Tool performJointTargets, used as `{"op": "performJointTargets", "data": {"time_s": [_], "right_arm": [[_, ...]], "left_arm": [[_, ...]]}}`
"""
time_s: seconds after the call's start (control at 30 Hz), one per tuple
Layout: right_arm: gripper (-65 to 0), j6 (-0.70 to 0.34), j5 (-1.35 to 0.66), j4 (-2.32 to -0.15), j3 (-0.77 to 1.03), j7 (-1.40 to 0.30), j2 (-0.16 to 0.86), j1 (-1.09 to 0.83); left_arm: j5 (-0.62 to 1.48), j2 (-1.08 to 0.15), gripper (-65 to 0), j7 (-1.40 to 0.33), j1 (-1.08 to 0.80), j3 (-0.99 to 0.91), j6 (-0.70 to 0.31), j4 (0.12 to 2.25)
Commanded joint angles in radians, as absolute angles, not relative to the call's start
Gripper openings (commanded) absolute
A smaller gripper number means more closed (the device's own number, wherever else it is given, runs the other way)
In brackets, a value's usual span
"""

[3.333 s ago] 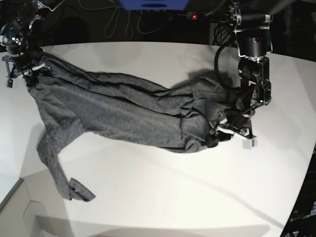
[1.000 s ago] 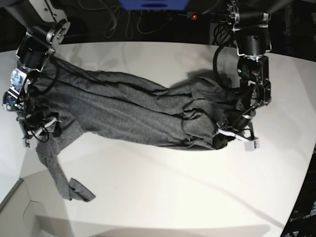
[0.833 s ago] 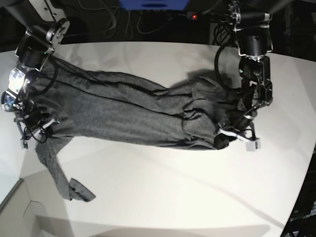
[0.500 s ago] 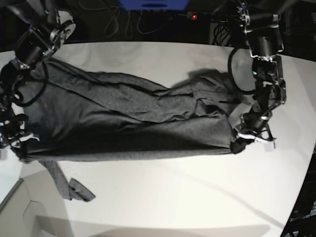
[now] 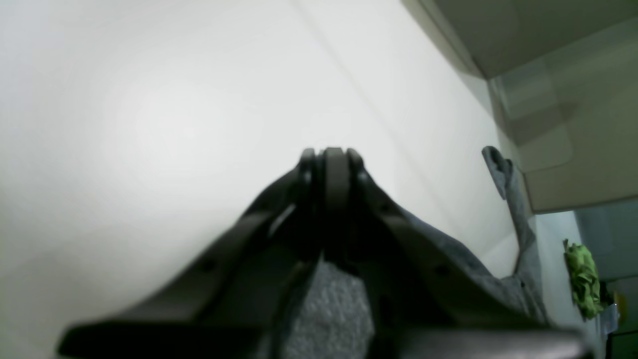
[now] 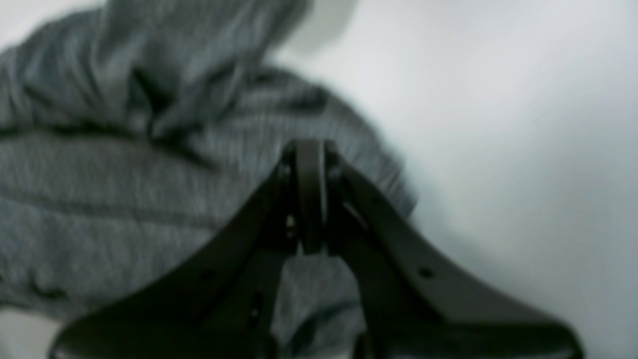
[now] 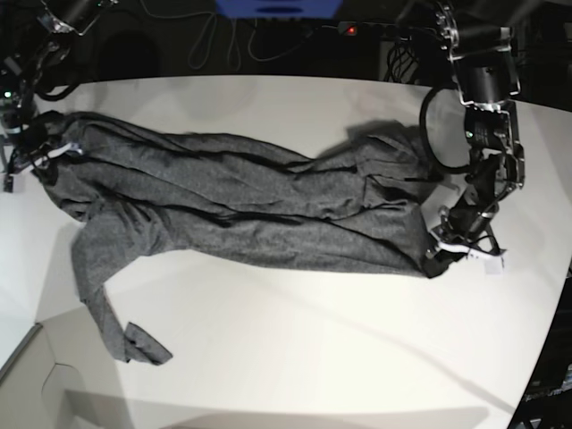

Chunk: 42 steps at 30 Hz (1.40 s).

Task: Layout the t-shirt on the table in an organized manner, then fold the t-shirt properly
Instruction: 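Grasp the shirt edge with the right gripper and hold it down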

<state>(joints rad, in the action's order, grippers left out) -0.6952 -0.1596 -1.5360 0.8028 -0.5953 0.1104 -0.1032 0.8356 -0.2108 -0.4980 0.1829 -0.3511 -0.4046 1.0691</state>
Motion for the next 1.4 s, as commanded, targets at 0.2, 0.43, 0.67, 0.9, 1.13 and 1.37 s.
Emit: {"op": "performJointTargets", "data": {"time_s": [0.2,0.43,0.67,0.9,1.13,1.37], "right_arm": [[-65.0,-0.698,-0.174,-1.55,0.802,-0.575,0.122,-0.104],[-53.9,-0.698,-0.171,-1.667,0.567,-0.587,0.162,-0.047],[-27.7,-0.698,-0.168,-1.511,0.303,-0.587,0.186,0.081],[-27.1,-0.698,-0.168,-1.336,0.165,-0.587,0.186,0.216],[-34.4,-0.698,-0.168,-1.173,0.13,-0.585,0.193,0.315],[-30.4,-0.698,-0.168,-1.138,0.13,-0.576,0.219,0.315]], "left_arm": [[0.852,-0.217,-64.9,-0.484,0.18,-0.352,-0.418,1.089],[0.851,-0.217,-64.9,-0.484,0.18,-0.352,-0.418,1.089],[0.851,-0.217,-64.9,-0.484,0.182,-0.352,-0.418,1.089],[0.849,-0.217,-64.9,-0.484,0.182,-0.352,-0.418,1.087],[0.849,-0.216,-64.9,-0.484,0.186,-0.352,-0.418,1.087],[0.849,-0.214,-64.9,-0.484,0.186,-0.352,-0.418,1.087]]}}
